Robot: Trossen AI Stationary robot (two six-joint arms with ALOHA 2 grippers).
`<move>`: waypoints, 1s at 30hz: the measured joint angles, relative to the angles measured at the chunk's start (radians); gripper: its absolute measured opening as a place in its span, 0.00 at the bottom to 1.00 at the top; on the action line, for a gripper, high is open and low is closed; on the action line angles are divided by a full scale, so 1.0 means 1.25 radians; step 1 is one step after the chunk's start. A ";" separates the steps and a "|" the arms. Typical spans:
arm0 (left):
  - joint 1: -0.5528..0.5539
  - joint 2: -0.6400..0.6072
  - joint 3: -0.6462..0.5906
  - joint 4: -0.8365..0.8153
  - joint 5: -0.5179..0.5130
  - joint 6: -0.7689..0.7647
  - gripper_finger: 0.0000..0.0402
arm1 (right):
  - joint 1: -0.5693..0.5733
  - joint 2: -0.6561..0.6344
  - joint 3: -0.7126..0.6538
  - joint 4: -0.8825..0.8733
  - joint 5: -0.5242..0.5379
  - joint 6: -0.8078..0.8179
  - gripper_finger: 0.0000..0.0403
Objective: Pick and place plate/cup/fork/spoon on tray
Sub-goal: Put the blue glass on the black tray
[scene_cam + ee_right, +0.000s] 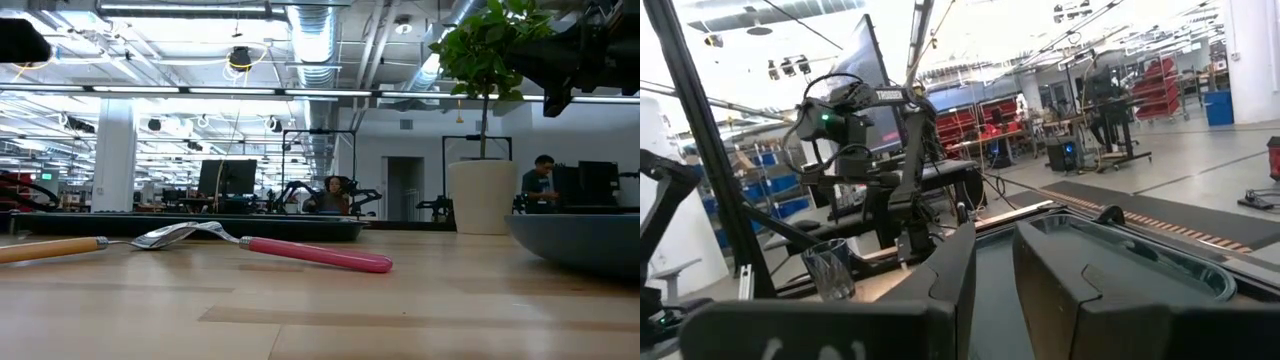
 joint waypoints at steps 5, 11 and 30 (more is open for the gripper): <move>-0.079 0.021 0.000 0.000 -0.024 -0.056 0.52 | 0.000 0.000 0.000 -0.025 0.000 0.000 0.24; -0.163 0.095 0.000 0.001 -0.022 -0.061 0.52 | 0.000 0.000 0.000 -0.031 0.015 0.000 0.24; -0.226 0.211 0.000 -0.020 -0.070 0.006 0.52 | -0.015 0.000 0.000 -0.036 0.038 -0.001 0.24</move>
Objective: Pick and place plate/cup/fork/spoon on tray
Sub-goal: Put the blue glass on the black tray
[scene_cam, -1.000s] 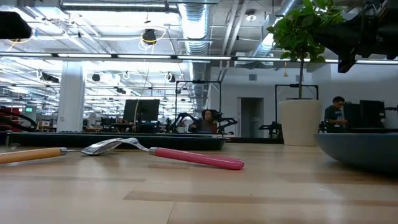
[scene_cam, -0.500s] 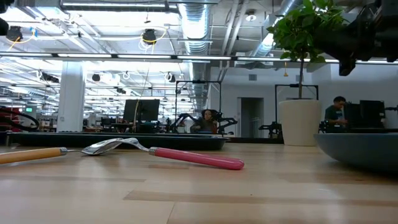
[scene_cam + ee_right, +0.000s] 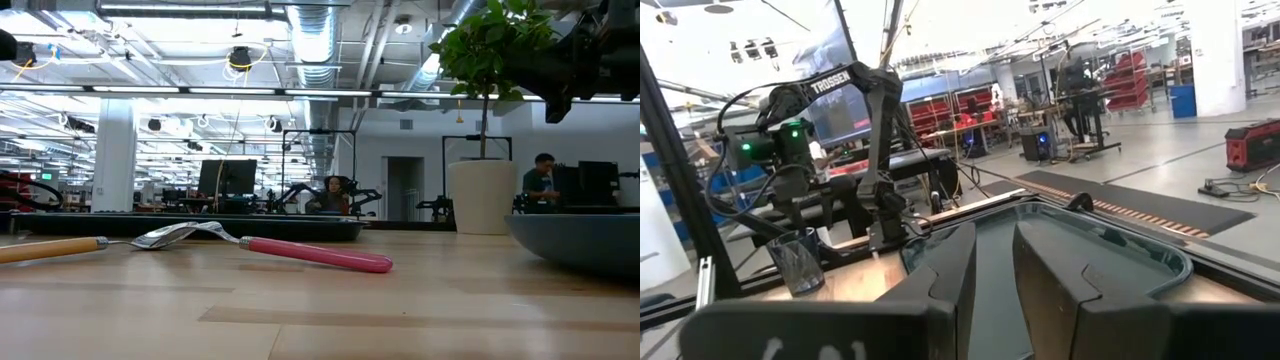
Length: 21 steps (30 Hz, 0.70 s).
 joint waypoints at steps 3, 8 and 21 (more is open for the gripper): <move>0.000 0.000 -0.002 0.001 0.000 0.003 0.51 | 0.000 0.000 0.000 -0.001 0.000 0.001 0.24; 0.000 -0.001 -0.077 0.056 0.069 -0.006 0.40 | 0.000 0.000 0.000 -0.001 0.000 0.001 0.24; 0.003 -0.002 -0.145 0.092 0.110 -0.038 0.02 | 0.000 0.000 0.000 -0.007 0.000 0.001 0.24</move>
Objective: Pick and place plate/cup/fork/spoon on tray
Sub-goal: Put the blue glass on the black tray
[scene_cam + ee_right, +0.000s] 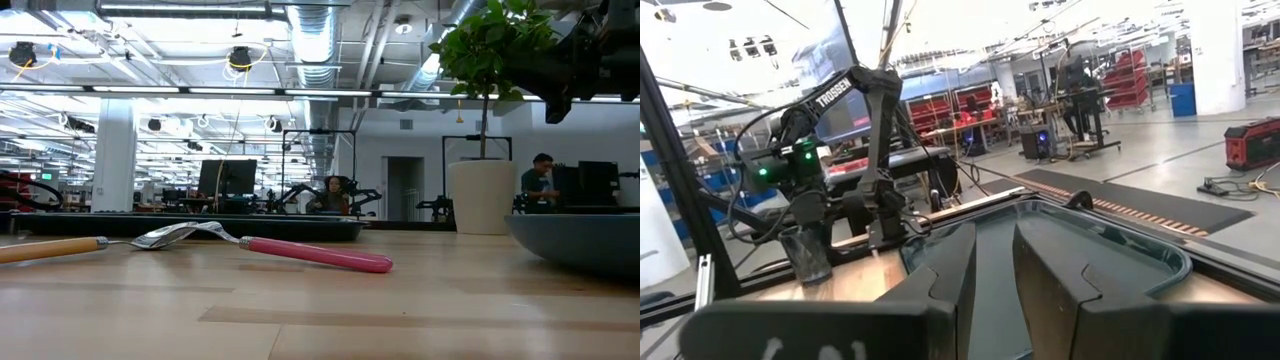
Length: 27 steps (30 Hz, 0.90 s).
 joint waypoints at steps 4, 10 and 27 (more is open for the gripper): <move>0.025 0.000 0.000 0.037 0.028 -0.044 0.01 | 0.000 0.000 0.000 -0.008 0.000 0.000 0.24; 0.098 0.000 0.000 0.072 0.066 -0.138 0.00 | 0.000 0.000 0.001 -0.015 0.000 0.000 0.24; 0.473 0.000 0.145 0.084 0.014 -0.240 0.00 | 0.000 0.000 0.001 -0.017 0.000 0.020 0.24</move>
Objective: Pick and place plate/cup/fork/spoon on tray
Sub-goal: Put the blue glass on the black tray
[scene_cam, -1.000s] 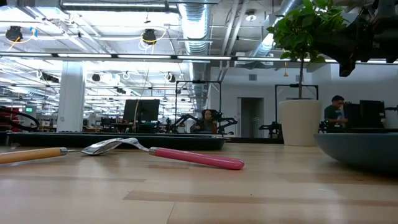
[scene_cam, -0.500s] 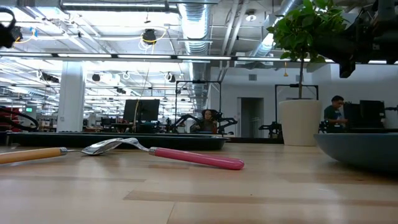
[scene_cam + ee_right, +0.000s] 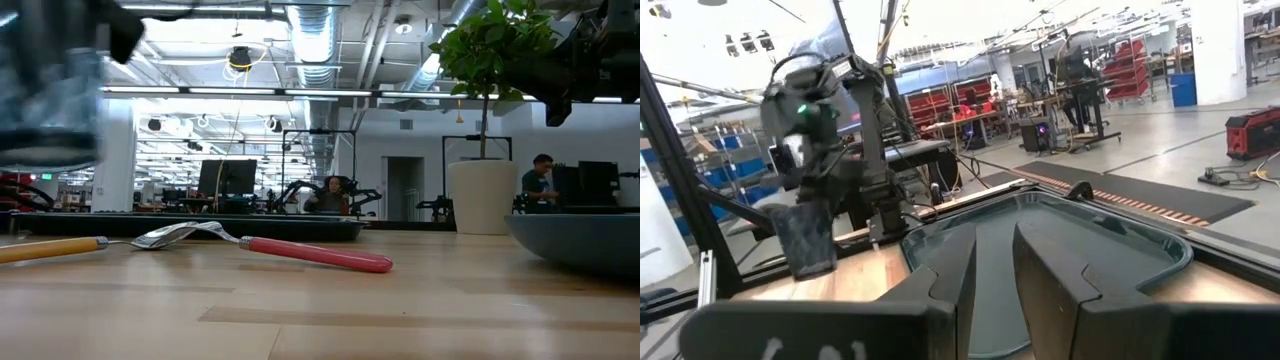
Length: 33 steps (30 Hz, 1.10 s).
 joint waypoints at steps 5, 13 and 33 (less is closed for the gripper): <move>0.151 0.000 0.045 -0.001 0.004 0.120 0.00 | 0.000 0.000 0.000 -0.001 0.000 0.001 0.24; 0.420 0.037 0.120 -0.020 0.033 0.349 0.00 | 0.000 0.000 0.000 -0.001 0.000 0.002 0.24; 0.766 0.728 0.877 -0.234 -0.024 0.910 0.00 | 0.000 0.000 0.000 -0.073 0.000 0.021 0.24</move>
